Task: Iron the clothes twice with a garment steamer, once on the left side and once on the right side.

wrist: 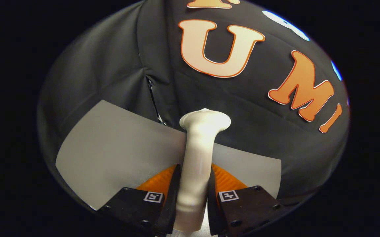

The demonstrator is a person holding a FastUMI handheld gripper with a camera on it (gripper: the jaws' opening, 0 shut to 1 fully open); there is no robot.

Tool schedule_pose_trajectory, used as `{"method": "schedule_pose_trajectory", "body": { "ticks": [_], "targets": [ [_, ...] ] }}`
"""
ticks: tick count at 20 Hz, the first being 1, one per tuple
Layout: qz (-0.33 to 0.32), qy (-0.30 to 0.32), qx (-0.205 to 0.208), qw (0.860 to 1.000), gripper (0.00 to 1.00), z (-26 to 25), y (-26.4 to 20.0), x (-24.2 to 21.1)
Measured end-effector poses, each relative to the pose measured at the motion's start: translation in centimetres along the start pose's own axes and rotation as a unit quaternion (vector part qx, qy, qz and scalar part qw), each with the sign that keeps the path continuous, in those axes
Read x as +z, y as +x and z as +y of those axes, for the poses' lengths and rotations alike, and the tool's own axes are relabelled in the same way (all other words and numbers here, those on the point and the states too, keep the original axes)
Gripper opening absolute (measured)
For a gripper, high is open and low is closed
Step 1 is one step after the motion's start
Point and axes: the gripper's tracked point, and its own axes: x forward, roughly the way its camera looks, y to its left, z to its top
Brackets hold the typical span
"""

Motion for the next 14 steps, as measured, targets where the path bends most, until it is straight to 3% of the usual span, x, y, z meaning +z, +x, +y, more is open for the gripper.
{"method": "schedule_pose_trajectory", "body": {
  "ticks": [5,9,14],
  "targets": [
    [-0.1,0.011,0.028,0.995,0.47,1.1,-6.2,0.4],
    [-0.173,0.017,0.052,0.983,0.43,1.9,-11.5,-1.8],
    [-0.302,0.012,0.063,0.951,0.43,2.1,-20.6,-5.0]
  ]
}}
